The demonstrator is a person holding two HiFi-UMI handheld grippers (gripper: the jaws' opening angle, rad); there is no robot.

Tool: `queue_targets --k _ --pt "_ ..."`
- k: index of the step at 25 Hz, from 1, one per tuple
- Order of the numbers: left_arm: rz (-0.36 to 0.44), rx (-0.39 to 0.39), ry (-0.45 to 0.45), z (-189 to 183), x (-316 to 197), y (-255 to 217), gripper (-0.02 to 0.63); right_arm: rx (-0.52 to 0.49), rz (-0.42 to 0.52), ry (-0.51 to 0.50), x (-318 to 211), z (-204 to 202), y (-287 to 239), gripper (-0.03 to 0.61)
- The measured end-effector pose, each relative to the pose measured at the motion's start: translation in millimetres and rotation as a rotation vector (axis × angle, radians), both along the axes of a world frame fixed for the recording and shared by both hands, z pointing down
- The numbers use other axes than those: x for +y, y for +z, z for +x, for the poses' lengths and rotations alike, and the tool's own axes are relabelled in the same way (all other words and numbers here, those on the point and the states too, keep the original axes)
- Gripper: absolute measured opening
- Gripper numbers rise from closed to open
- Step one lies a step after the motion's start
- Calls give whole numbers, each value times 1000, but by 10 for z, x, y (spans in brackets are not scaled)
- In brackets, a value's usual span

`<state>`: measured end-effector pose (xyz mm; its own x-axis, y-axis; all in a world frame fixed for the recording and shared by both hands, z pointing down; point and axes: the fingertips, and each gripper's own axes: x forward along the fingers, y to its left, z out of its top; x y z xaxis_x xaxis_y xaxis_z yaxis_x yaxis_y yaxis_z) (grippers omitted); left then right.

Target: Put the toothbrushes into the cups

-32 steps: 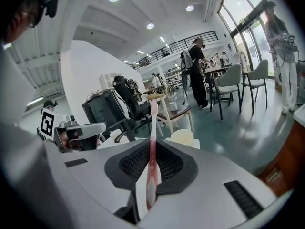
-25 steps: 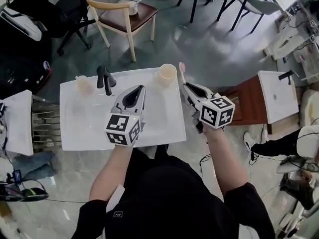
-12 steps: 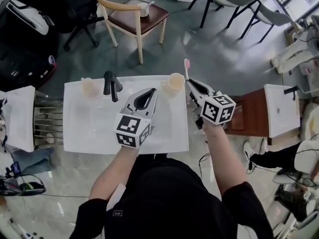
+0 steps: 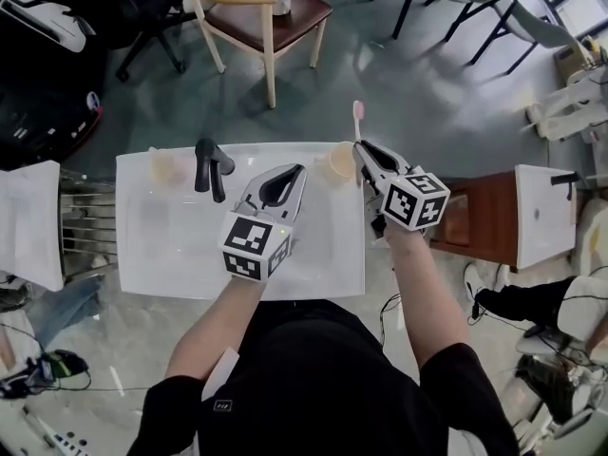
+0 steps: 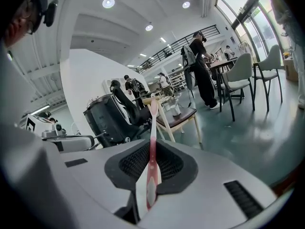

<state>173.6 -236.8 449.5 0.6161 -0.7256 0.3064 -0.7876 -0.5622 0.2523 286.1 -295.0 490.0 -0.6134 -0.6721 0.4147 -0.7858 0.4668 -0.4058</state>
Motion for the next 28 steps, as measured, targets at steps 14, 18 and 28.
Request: queue_targets --k 14,18,28 --pt "-59 -20 12 -32 -213 286 15 -3 1 25 -359 -20 247 57" --pt "-65 -23 15 -25 -229 316 15 16 5 38 -345 18 300 57" --pt "-69 -15 33 99 -229 313 15 43 -23 61 -146 179 401 57"
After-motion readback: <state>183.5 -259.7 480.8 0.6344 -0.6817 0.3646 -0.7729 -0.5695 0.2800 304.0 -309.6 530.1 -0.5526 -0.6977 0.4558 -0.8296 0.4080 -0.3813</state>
